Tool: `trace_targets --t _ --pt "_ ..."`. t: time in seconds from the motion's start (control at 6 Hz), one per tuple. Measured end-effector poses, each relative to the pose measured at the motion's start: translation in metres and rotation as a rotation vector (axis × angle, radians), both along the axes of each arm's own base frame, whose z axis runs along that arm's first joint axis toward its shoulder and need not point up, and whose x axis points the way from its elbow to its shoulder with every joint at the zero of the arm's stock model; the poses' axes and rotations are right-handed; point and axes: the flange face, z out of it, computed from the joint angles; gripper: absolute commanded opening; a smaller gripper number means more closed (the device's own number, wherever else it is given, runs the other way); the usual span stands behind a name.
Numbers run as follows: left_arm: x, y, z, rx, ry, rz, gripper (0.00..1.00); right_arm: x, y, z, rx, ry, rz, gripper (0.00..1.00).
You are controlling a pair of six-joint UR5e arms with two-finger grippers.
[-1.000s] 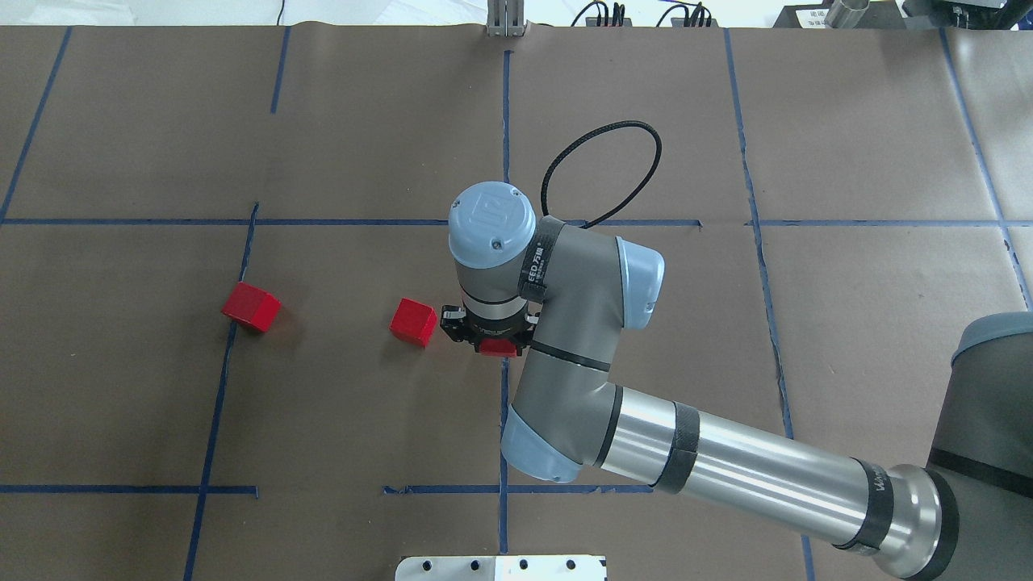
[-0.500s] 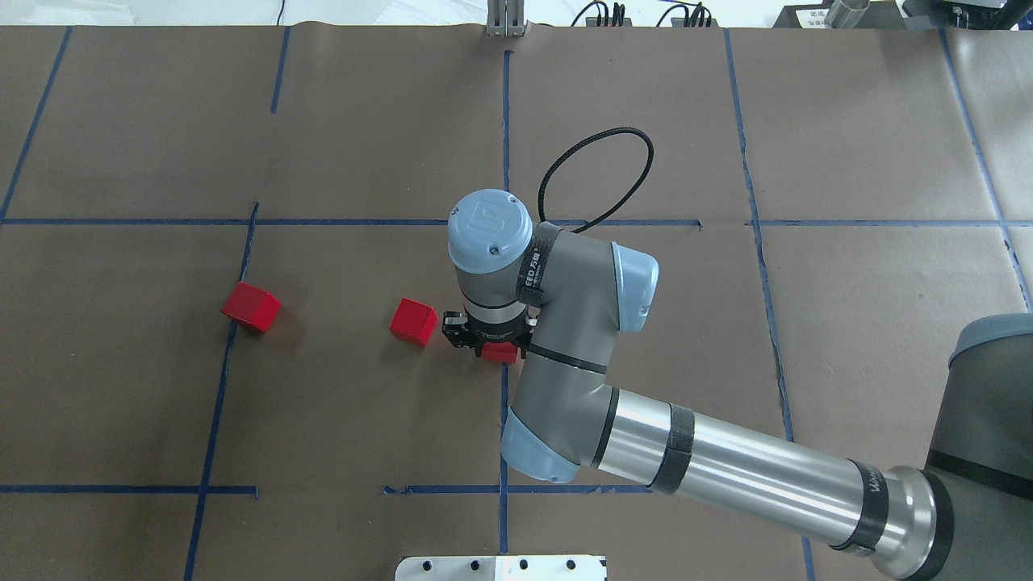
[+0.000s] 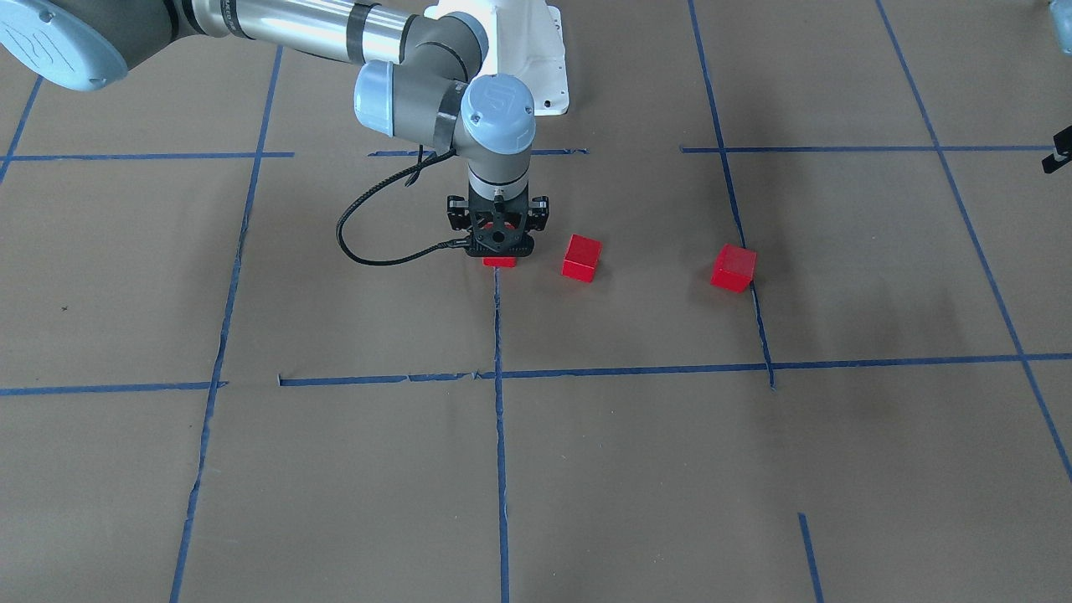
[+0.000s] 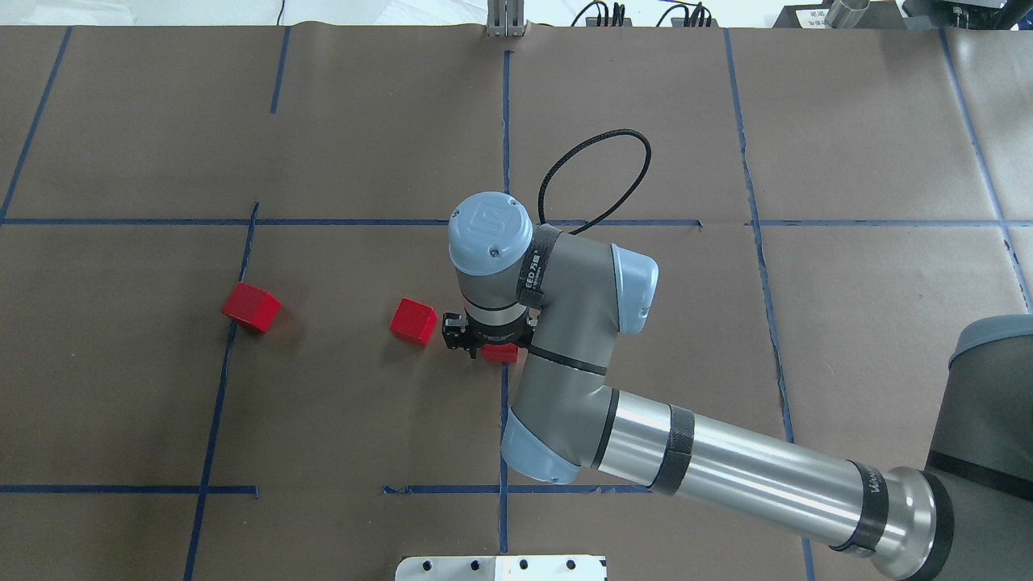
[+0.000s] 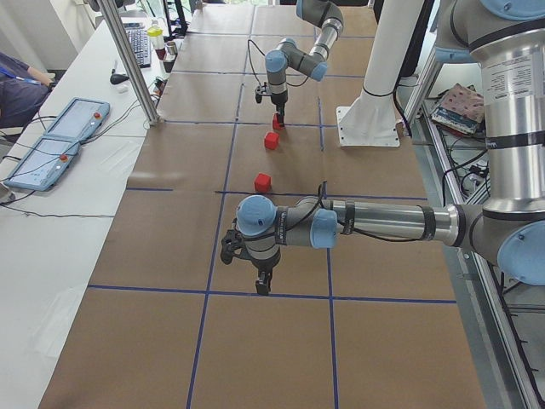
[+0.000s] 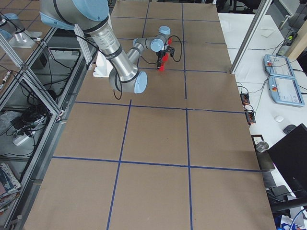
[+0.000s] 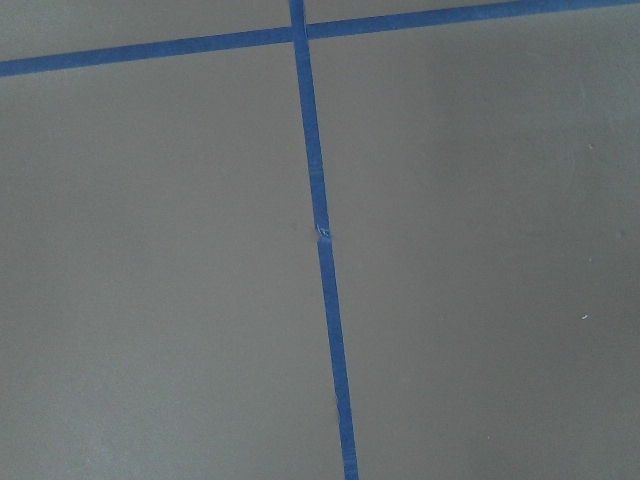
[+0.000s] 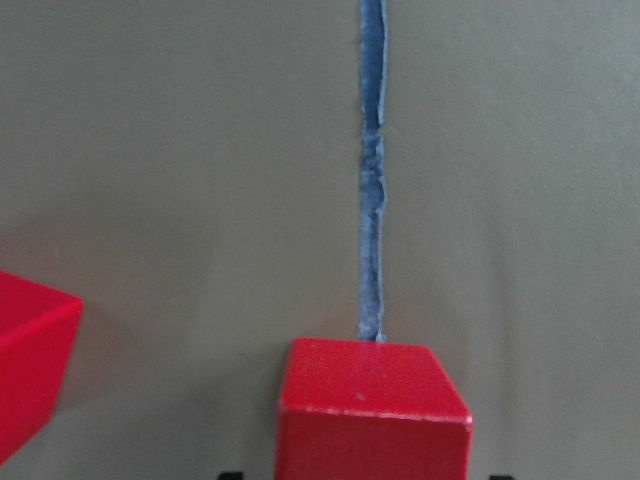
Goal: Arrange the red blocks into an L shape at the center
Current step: 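Carry the red cube with the right gripper to the grid center and lower it, then open the right gripper and lift the right arm away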
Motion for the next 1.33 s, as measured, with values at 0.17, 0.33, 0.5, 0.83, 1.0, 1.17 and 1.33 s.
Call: trace_targets --t 0.17,0.33,0.5,0.83,1.0,1.17,1.33 --pt "0.000 0.000 0.000 0.000 0.000 0.000 1.00 0.013 -0.006 -0.014 0.007 -0.026 0.008 1.00" --pt "0.001 0.000 0.000 0.002 0.000 0.002 1.00 0.042 -0.026 -0.031 0.015 -0.063 0.038 1.00" --pt "0.002 -0.001 -0.002 0.006 0.001 0.005 1.00 0.081 -0.057 -0.042 0.029 -0.094 0.069 1.00" --pt "0.005 -0.005 -0.011 0.026 0.001 0.010 1.00 0.172 -0.137 -0.009 0.072 -0.111 0.054 1.00" --pt "0.006 -0.014 -0.020 0.045 0.001 0.008 1.00 0.226 -0.173 0.035 0.118 -0.092 0.021 1.00" --pt "0.009 -0.033 -0.039 0.085 0.005 0.006 1.00 0.289 -0.204 0.090 0.177 -0.067 -0.028 1.00" --pt "0.011 -0.053 -0.061 0.133 0.010 0.006 1.00 0.358 -0.224 0.146 0.238 -0.044 -0.082 1.00"
